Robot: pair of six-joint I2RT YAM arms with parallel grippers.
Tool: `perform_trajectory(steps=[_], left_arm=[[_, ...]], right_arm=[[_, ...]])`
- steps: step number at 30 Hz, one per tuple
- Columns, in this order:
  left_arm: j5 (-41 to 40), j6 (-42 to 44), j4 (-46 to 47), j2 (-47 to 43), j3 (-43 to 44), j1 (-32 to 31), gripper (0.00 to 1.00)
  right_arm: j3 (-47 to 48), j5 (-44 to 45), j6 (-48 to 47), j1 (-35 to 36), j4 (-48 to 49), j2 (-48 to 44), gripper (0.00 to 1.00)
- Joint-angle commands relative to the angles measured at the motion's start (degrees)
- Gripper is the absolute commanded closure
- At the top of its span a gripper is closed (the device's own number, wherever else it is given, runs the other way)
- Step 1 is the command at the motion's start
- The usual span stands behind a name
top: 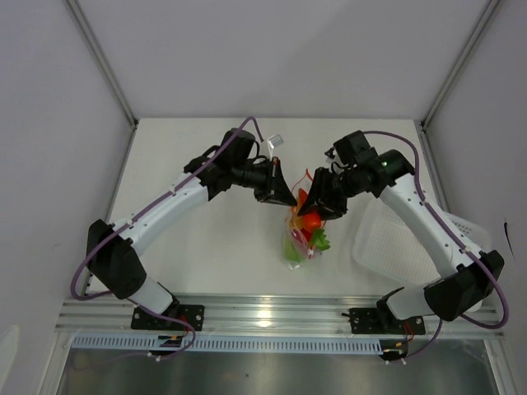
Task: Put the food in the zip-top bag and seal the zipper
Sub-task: Place the fake vegetable in the zipper food storage bag, then adjust the zipper food storage bag at the center of the board.
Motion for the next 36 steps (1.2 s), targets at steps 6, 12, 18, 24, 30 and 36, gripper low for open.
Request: perform_trajectory(steps=[6,12,18,24,30,36], left_arm=[[0.80,-0.41,1.65,-3.59,0.24,-1.92,1.00],[1.07,-0.41,1.83,-4.03,-0.03,-2.54,0.99],[2.47,-1.03,2.62,-3.41,-0.64,-2.54,0.99],[3.27,-2.00,3.59,-2.97,0.59,-2.71,0.99],[2.83,-0.94,2.09,-3.76,0.50,-2.54,0.99],[2.39,-0.50,2.09,-4.55,-0.99,-2.45,0.99]], right_arm=[[1.87,3.45,3.40,-2.26,1.94,5.70,0.90],[1.35,10.31,3.67,-4.64,4.40,5.79,0.91],[2.39,14.70,2.44,-1.92,5.89,7.99,0.88],[8.10,24.44,1.56,7.22,1.17,13.00,0.34],[8.99,28.41,1.39,8.19,0.62,7.92,0.01],[12.42,29.65,0.33,5.91,-4.03,1.50,0.00]])
